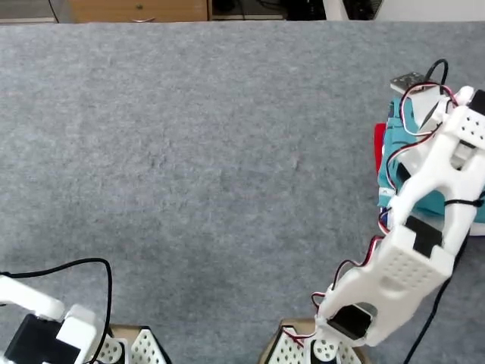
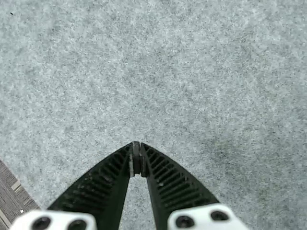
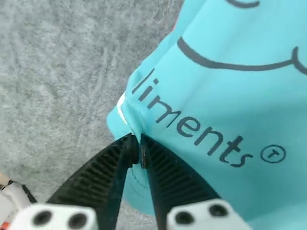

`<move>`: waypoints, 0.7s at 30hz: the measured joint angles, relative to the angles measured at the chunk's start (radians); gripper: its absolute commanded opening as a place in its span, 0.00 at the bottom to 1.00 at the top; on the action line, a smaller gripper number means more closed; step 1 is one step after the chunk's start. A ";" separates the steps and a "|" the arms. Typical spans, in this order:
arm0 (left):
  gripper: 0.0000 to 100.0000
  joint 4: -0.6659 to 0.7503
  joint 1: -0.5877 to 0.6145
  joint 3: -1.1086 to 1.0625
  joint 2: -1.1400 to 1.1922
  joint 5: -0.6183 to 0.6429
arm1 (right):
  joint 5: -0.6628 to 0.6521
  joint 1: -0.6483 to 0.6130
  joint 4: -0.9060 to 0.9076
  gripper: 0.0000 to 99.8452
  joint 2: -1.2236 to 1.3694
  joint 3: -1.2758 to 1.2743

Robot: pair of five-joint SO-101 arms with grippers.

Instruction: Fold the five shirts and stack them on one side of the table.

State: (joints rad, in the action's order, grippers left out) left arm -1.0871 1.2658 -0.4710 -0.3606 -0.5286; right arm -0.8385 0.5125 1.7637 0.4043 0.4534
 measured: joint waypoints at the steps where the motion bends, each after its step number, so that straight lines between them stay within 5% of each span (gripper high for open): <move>1: 0.02 0.000 0.000 0.000 0.000 0.000 | 0.000 0.000 0.000 0.00 -0.018 -0.025; 11: 0.02 0.000 0.000 -0.049 0.000 0.000 | 0.000 -0.017 0.000 0.02 -0.075 -0.117; 18: 0.02 0.000 0.000 -0.049 -0.002 0.000 | 0.000 -0.055 -0.011 0.35 -0.075 -0.127; 21: 0.02 0.000 0.000 -0.049 -0.002 0.000 | 0.068 -0.069 -0.009 0.37 -0.075 -0.114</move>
State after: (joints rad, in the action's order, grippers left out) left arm -1.0871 1.2658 -0.5201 -0.3621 -0.5286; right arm -0.7710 0.4434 1.7545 0.3291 0.3399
